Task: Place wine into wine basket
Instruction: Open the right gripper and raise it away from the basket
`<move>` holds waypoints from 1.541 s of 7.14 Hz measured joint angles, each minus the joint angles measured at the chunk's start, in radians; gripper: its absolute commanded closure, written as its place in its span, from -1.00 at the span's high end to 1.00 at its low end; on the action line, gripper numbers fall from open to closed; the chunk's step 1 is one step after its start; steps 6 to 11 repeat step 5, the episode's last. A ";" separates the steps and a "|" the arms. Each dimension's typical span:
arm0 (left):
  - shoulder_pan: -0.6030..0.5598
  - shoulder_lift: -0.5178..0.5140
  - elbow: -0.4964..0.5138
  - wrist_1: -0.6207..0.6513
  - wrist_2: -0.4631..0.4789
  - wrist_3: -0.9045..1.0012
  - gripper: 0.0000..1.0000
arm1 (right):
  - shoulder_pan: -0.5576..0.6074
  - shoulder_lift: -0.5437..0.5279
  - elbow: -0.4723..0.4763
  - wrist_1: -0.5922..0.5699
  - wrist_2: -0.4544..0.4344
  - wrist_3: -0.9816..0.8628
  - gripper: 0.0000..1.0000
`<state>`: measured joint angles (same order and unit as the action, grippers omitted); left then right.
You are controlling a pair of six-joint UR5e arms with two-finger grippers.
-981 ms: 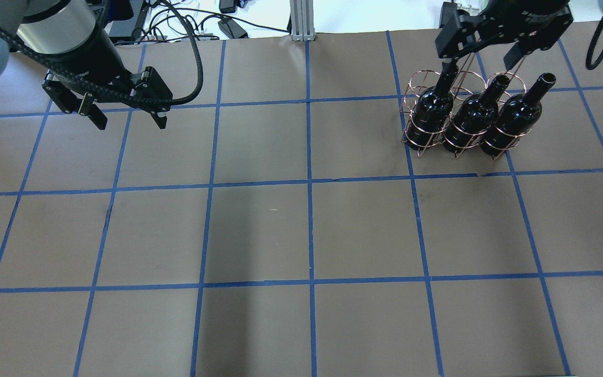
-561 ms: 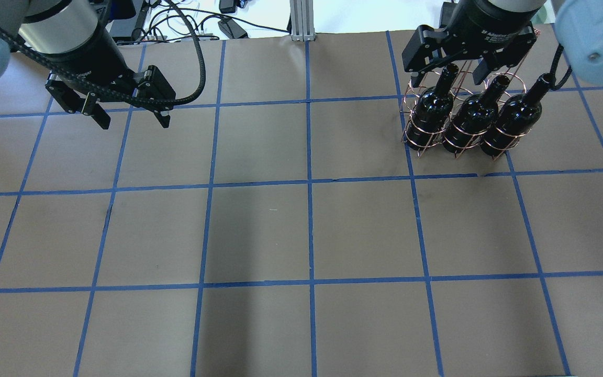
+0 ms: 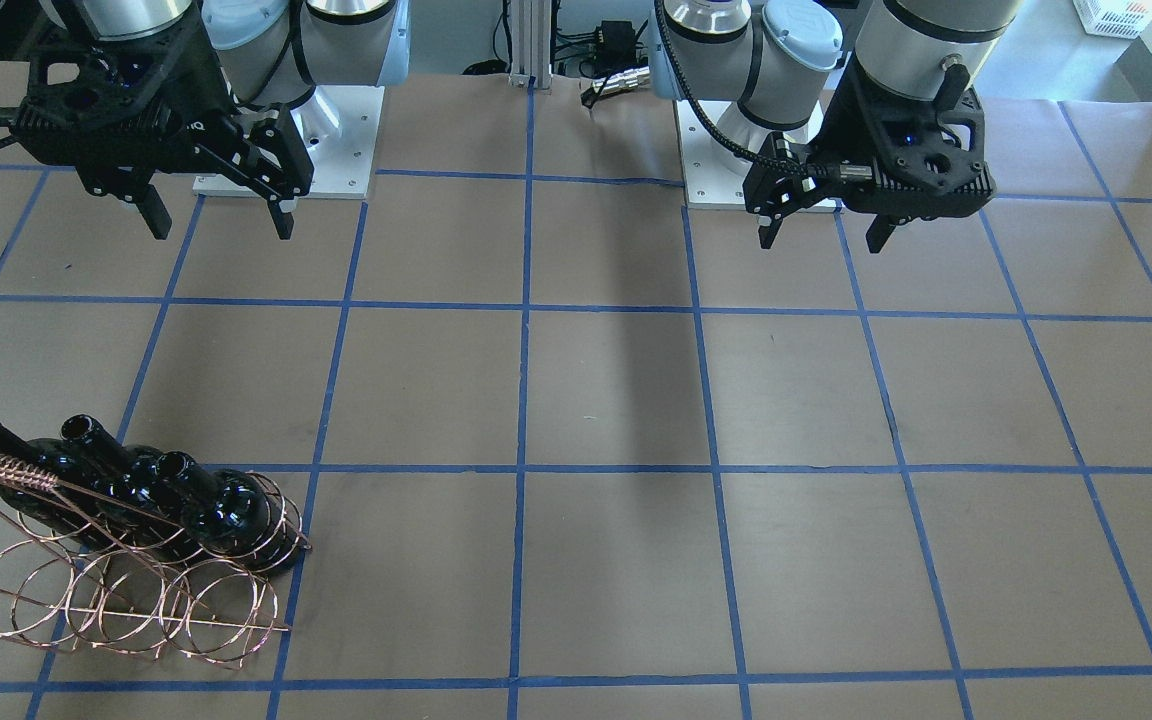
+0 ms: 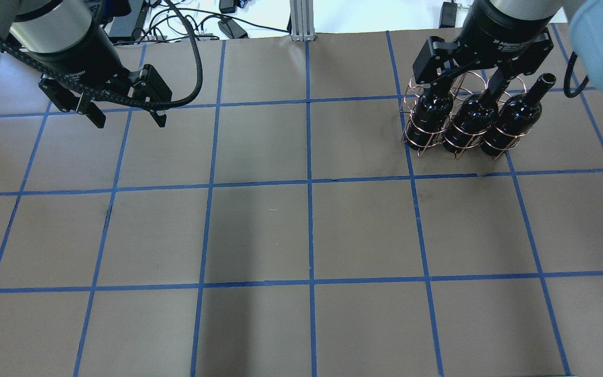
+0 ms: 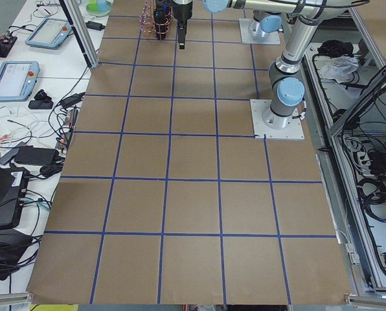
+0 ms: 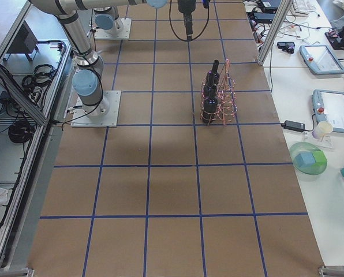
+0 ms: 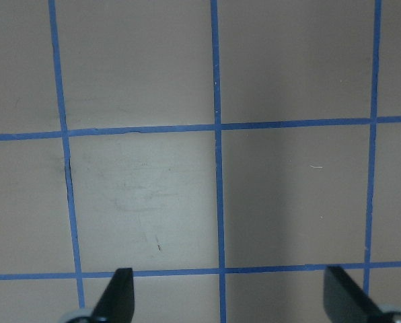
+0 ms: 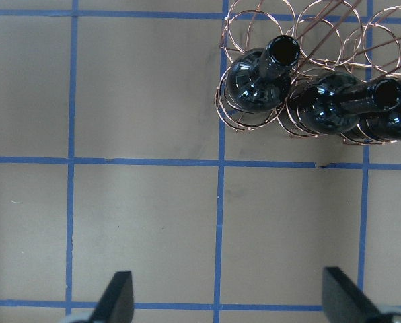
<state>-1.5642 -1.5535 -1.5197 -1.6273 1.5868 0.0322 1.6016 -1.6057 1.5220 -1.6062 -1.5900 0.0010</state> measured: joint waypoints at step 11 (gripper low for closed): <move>0.001 0.000 -0.002 -0.003 0.004 0.001 1.00 | -0.001 -0.004 -0.001 0.013 -0.007 -0.004 1.00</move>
